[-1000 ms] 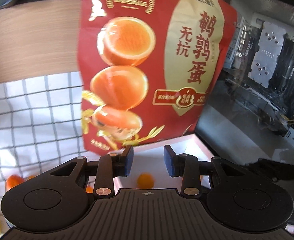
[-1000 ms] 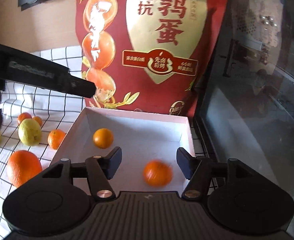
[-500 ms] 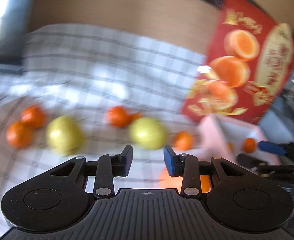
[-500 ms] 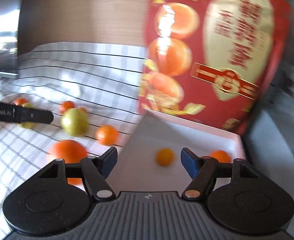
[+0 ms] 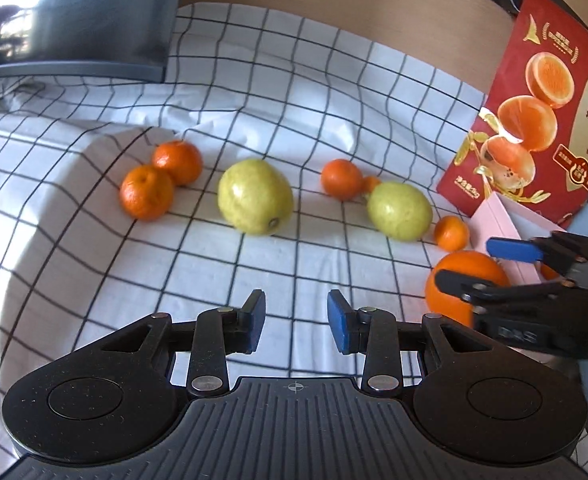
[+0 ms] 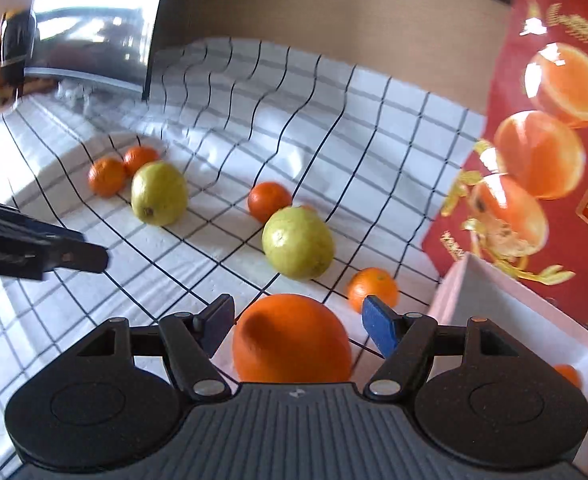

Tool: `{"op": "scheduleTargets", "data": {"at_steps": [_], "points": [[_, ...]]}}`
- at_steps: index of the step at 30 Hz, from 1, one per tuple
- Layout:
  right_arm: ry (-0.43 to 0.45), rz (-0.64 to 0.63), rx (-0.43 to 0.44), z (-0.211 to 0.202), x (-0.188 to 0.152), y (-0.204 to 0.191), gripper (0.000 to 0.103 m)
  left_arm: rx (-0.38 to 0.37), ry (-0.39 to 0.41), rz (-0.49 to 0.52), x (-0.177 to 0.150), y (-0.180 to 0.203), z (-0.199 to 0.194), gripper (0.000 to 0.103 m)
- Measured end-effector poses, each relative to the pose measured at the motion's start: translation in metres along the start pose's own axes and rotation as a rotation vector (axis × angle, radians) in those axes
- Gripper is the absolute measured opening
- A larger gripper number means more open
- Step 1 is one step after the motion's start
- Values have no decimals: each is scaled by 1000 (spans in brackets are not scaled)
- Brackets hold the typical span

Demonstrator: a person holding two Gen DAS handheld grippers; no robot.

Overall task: Organize fruits
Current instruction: 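Grasp the large navel orange with the right tool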

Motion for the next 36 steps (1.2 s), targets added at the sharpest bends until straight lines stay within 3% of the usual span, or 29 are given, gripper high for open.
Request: {"op": "scheduleTargets", "data": {"at_steps": [8,14,19,24,28,30,31,33,36], "points": [[-115,11,-48,35,-12,-1,75,54,-25,-66,-10,-18,-13,38],[-158,-14,-71,27,-17,-7,73,1,-55,-46,-9,-13,-20,38],[-190,79,-58,7,-27,-15,72,-43,-52,33,1,-21,-20,38],[-188,134,-141,-21,-43,-22,72,-77,-81,34,-2,-24,-16,38],[-194,206,-114,-46,-56,-12,72,-121,-50,102,-1,-5,-10,38],[-163,214,-95,-57,-67,-6,72,-79,-34,133,-2,2,-2,39],[-143,227,-89,-63,-73,-3,72,-49,-64,109,-5,3,2,39],[-153,291,-72,-73,-83,4,72,-97,-67,60,-10,10,5,40],[-131,268,-45,-86,-98,7,73,-84,-81,85,-18,19,12,40]]}}
Point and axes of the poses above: each gripper's, at about its wrist camera, not at the fingertips, and z roughly the way its jaws point, y to its right, x to its top, the point moved 5 cm from there along z, roughly the way its jaws point, and after that the axes turned 11 degrees about z, right-handed, at the moved point
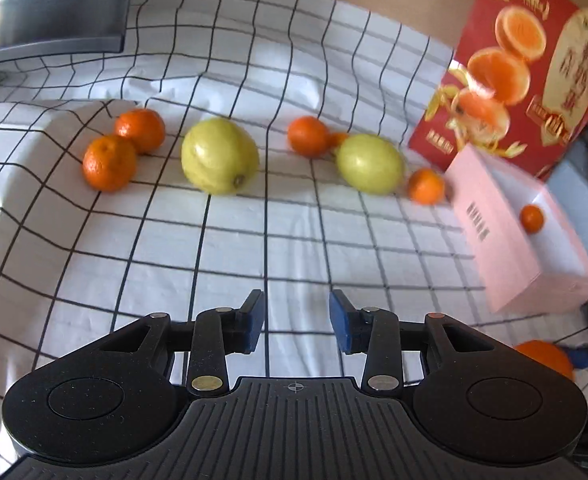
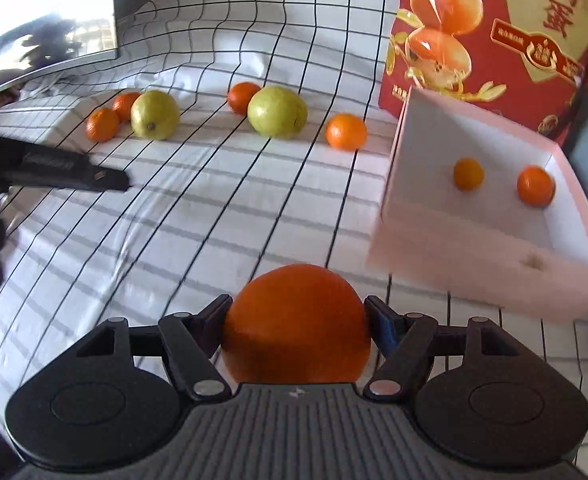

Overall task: Organize fruits
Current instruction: 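Grasp the large navel orange with the right tool, then grasp another tangerine with the left tool while the right tool holds the large orange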

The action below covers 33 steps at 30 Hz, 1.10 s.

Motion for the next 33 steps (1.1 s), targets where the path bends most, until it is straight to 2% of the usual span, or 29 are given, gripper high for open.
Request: {"op": "scheduleTargets", "data": {"at_steps": [3,7,12,17,21,27,30,33], "points": [[18,0,-4,-4,-4,5,79,-19,-15,-45,-5,3,5,40],[19,24,8,0,-4,10,84,-33,-1,-34,-4,11,1,40],[-18,95,53,13,-11,9,84,-25,7,-29,0,7,1,40],[-14,53,40,15,-17,2,87,-1,36,-43,6,-5,0,40],[4,14,16,16,-21,0,89,63,58,-52,13,-24,-2,40],[15,32,10,15,-22,4,93,203,109,-104,33,-72,-8,40],[21,47,-2,16,-22,4,96,270,126,-47,48,-96,-5,40],[30,60,-15,16,-24,4,97,316,111,53,63,-112,3,40]]}}
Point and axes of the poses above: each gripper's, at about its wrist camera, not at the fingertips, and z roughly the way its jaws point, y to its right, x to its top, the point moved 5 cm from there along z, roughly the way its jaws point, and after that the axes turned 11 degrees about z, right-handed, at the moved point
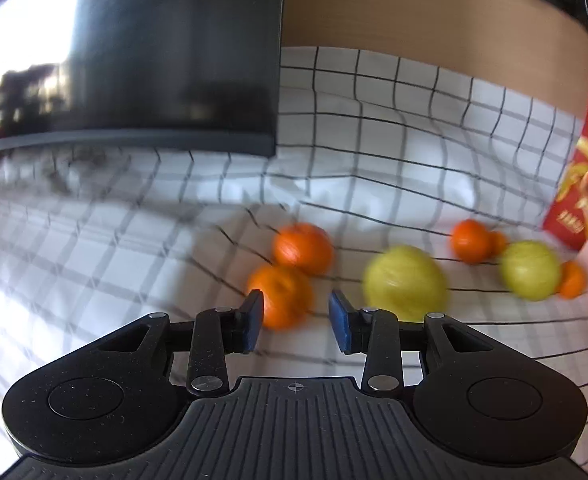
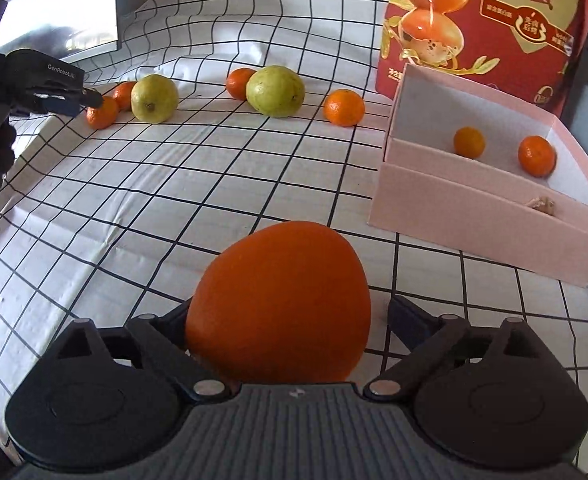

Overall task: Organize fruits
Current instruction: 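Grasp another tangerine with the left tool while the right tool holds the large orange, then lift the tangerine with the left tool while the right tool holds the large orange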

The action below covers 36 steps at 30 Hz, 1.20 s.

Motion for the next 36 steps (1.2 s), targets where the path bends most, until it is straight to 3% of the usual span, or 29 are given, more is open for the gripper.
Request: {"op": "scheduleTargets", "data": {"at_steps": [3,7,12,21,27,32,36], "points": [[6,11,-10,-1,-1,-1,98,-31,-20,108,7,3,17,41],[4,25,-24,0,-2,-1,100,-24,-50,146,9,2,33,45],[10,49,-44,0,-2,-1,103,-47,-67,160,6,3,40,51],[16,64,-58,-3,-4,2,103,-57,-56,147,2,-1,33,50],[40,55,-50,-4,-7,1,103,-83,-53,110,-17,2,4,49],[41,41,-37,-4,-7,1,103,-185,-43,69,-36,23,-32,48],[33,25,-25,-3,-6,0,103,-325,-44,79,-47,65,-59,47]]}}
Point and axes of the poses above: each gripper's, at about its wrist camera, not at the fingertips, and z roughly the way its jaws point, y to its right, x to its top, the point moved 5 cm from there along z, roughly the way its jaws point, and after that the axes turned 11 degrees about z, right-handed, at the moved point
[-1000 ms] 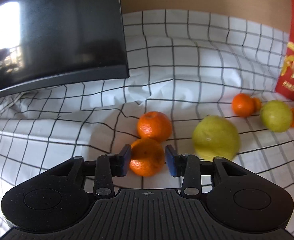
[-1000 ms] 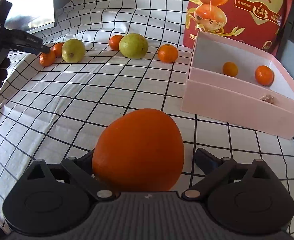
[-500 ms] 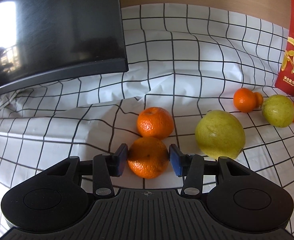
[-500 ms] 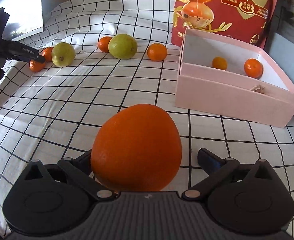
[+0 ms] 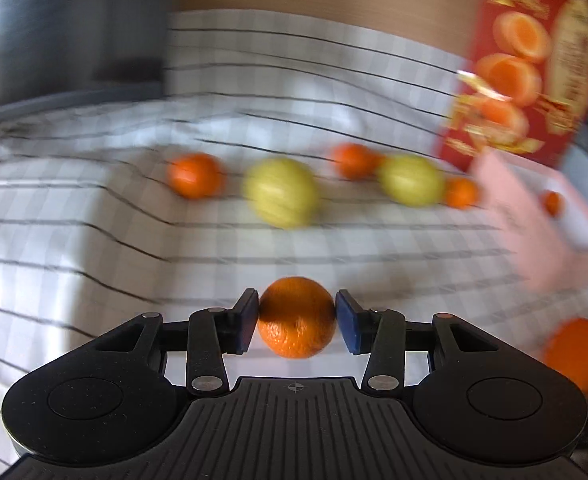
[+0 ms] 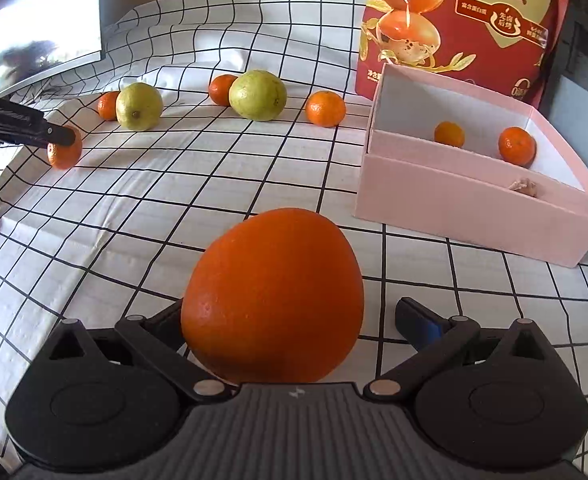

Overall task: Organize fruits
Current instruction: 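Lift the tangerine with the left tool while the right tool holds the large orange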

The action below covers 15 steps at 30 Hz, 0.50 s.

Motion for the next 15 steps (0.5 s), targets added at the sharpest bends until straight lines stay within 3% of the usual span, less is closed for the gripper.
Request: {"op": "scheduleTargets", "data": {"at_steps": [3,5,6,7,10,15], "points": [[-6,-12,11,1,1,0,103,-98,-18,34,-5,43,1,46],[-7,-20,20,1,2,0,103,-135,-21,63,-8,69,5,39],[-7,-24,24,2,2,-1,103,-111,11,98,-7,79,2,25],[-7,-28,30,2,2,-1,103,-92,21,138,-5,88,1,20],[-5,-28,41,1,1,-1,103,-101,26,153,-1,101,2,21],[12,-32,47,0,-2,-1,103,-20,17,155,-4,95,3,22]]}}
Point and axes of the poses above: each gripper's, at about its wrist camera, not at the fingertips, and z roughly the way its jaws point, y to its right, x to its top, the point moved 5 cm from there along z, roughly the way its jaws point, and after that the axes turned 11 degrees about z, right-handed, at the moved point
